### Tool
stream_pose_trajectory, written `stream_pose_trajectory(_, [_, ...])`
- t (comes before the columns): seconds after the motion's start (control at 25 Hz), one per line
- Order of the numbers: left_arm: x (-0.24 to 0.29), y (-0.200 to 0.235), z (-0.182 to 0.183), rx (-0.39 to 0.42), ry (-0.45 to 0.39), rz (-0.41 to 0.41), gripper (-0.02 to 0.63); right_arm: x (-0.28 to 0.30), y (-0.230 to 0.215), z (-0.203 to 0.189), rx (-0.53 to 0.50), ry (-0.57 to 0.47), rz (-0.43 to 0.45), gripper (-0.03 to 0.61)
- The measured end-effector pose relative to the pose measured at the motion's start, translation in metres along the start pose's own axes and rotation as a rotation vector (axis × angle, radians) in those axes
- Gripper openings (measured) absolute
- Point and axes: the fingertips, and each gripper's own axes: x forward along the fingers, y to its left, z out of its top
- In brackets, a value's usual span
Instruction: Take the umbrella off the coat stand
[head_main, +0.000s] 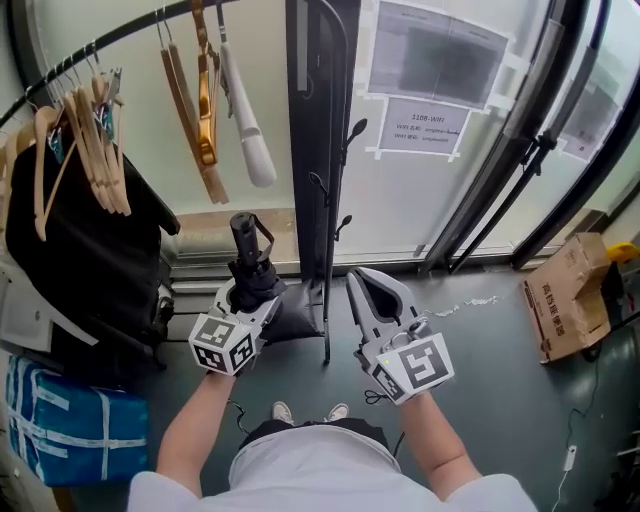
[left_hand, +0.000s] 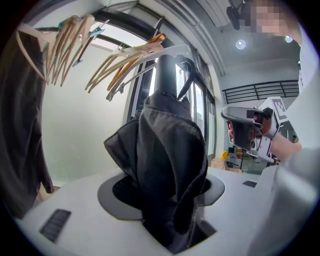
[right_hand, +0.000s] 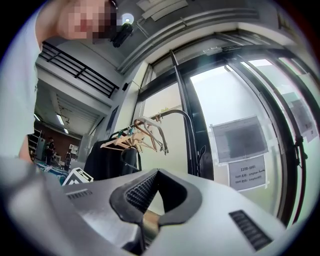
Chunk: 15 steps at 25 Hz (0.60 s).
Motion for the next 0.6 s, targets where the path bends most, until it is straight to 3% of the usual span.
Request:
stream_pose_trajectory(0.4, [-0.058, 0.028, 0.007, 0.062, -0.044, 0.124, 0.259, -0.001, -0.025, 0.007, -0.061, -0.008, -0.069, 0.018])
stream_pose_trajectory(0.6, [-0.090, 0.044, 0.007, 0.032, -0.064, 0.185, 0.259, -0.017, -0.045, 0.003, -0.056, 0.006, -0.131, 0.018])
